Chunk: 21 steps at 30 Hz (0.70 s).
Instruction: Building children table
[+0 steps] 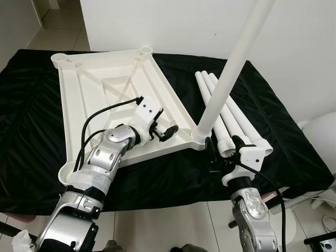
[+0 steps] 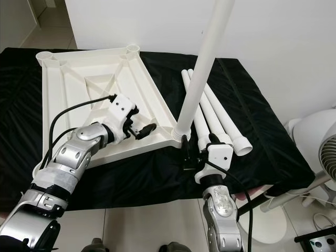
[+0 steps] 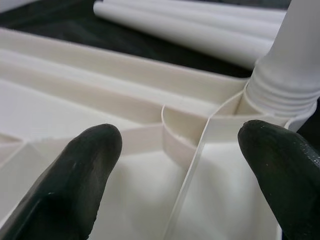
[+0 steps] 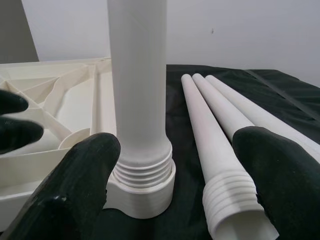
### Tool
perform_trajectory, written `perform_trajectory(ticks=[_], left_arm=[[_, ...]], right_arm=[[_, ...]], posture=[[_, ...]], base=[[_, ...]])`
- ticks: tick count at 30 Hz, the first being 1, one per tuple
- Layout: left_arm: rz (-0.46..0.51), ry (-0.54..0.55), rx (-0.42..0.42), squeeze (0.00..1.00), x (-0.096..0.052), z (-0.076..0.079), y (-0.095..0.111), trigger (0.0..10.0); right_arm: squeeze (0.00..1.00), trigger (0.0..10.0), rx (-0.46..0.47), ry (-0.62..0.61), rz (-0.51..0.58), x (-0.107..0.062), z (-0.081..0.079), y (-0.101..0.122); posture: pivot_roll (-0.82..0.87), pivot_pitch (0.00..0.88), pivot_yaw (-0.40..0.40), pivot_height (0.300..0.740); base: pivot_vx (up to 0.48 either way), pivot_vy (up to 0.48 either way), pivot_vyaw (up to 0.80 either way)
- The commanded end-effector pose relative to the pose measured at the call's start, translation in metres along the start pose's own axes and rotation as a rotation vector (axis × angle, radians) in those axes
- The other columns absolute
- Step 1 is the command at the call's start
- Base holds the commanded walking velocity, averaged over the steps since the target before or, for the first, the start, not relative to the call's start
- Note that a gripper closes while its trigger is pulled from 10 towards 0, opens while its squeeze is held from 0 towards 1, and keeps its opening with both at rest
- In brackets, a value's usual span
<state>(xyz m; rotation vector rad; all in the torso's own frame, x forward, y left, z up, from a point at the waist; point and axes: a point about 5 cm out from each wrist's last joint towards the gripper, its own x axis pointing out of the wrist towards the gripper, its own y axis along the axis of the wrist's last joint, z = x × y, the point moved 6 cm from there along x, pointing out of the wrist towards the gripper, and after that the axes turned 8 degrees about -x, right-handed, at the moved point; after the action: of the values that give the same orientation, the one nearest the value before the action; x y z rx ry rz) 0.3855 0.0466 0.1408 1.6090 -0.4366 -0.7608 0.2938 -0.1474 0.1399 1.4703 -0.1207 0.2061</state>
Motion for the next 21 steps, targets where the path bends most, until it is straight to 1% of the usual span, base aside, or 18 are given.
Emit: perform_trajectory(ticks=[1,2,5,8,10,12,13,14,17,19,20,21], left_arm=[[-0.030,0.103,0.018,0.00,0.003,-0.011,-0.003,10.0],[-0.030,0.103,0.018,0.00,0.003,-0.011,-0.003,10.0],[-0.084,0.099,0.047,0.00,0.002,-0.012,-0.010,10.0],[-0.096,0.096,0.055,0.00,0.002,-0.011,-0.012,10.0],[-0.134,0.096,0.055,0.00,0.001,-0.012,-0.017,10.0],[-0.146,0.097,0.056,0.00,0.001,-0.012,-0.018,10.0],[-0.166,0.105,0.072,0.00,0.000,-0.014,-0.020,10.0],[-0.207,0.132,0.039,0.00,-0.002,-0.019,-0.024,10.0],[-0.221,0.141,0.019,0.00,-0.003,-0.021,-0.025,10.0],[-0.242,0.180,-0.008,0.00,-0.005,-0.028,-0.028,10.0],[-0.242,0.180,-0.008,0.00,-0.005,-0.028,-0.028,10.0],[-0.253,0.207,-0.020,0.00,-0.007,-0.033,-0.029,10.0]], right_arm=[[0.00,10.0,-0.005,-0.021,-0.002,-0.003,0.007,0.002],[0.00,10.0,-0.005,-0.021,-0.002,-0.003,0.007,0.002],[0.00,10.0,-0.011,-0.022,-0.006,-0.002,0.007,0.002],[0.00,10.0,-0.013,-0.022,-0.007,-0.002,0.007,0.001],[0.00,10.0,-0.020,-0.021,-0.010,-0.002,0.008,0.001],[0.00,10.0,-0.022,-0.021,-0.011,-0.002,0.008,0.001],[0.00,10.0,-0.025,-0.021,-0.013,-0.002,0.009,0.001],[0.00,10.0,-0.032,-0.023,-0.016,-0.001,0.010,0.001],[0.00,10.0,-0.035,-0.024,-0.017,0.000,0.010,0.001],[0.00,10.0,-0.038,-0.025,-0.020,0.000,0.011,0.000],[0.00,10.0,-0.038,-0.025,-0.020,0.000,0.011,0.000],[0.00,10.0,-0.042,-0.024,-0.021,0.000,0.010,0.000]], posture=[[0.02,0.001,-0.050,0.740],[0.02,0.001,-0.050,0.740],[0.02,0.006,-0.051,0.740],[0.02,0.008,-0.053,0.740],[0.02,0.004,-0.054,0.740],[0.02,0.004,-0.054,0.740],[0.02,0.003,-0.055,0.740],[0.02,0.000,-0.057,0.740],[0.02,0.000,-0.057,0.740],[0.02,0.000,-0.057,0.740],[0.02,0.000,-0.057,0.740],[0.02,0.000,-0.059,0.740]], base=[[0.000,0.000,0.00],[0.000,0.000,0.00],[0.000,0.000,0.00],[0.000,0.000,0.00],[0.000,0.000,0.00],[0.000,0.000,0.00],[0.000,0.000,0.00],[0.000,0.000,0.00],[0.000,0.000,0.00],[0.000,0.000,0.00],[0.000,0.000,0.00],[0.000,0.000,0.00]])
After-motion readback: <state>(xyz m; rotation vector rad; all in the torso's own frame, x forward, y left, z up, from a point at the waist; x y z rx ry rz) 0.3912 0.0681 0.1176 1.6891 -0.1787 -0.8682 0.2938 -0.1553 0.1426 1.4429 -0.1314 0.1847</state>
